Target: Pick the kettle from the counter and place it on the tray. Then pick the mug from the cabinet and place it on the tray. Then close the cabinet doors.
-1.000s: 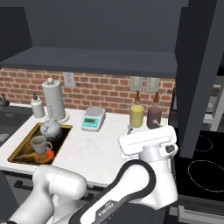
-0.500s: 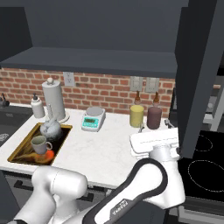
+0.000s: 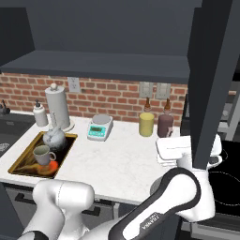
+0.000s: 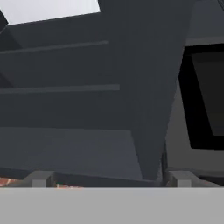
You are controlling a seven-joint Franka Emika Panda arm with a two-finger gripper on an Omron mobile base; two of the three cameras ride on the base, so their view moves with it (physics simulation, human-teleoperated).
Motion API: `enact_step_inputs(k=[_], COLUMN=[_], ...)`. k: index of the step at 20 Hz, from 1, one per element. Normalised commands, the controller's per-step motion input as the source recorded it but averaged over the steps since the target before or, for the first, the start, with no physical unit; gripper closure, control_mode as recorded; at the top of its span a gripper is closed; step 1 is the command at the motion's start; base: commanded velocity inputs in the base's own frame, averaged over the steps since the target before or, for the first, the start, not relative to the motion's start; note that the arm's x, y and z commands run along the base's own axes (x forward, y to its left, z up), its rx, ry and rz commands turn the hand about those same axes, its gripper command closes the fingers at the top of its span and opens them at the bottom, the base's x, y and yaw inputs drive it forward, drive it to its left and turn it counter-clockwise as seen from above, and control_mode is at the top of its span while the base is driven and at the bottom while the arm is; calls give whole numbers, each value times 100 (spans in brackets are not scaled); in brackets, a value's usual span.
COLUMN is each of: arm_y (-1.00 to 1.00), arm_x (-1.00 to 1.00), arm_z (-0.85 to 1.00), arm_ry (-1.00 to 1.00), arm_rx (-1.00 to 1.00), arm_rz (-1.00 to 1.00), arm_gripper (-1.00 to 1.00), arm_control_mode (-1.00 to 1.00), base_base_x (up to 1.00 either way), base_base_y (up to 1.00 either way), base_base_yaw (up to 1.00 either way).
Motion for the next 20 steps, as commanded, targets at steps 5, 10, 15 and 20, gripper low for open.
enact_step_inputs(k=[5, 10, 15, 20], arm_y=[-21, -7, 0, 0], arm_x=[0, 0, -5, -10], arm_z=[22, 20, 27, 36], arm_ry=[-10, -9, -11, -5], arm_rx=[0, 0, -2, -11], arm_rz=[0, 0, 0, 0], arm_gripper=[-100, -100, -100, -100], arm_control_mode=[-100, -100, -100, -100], base_base_x=[0, 0, 0, 0], base_base_y=[0, 0, 0, 0], base_base_yaw=[0, 0, 0, 0])
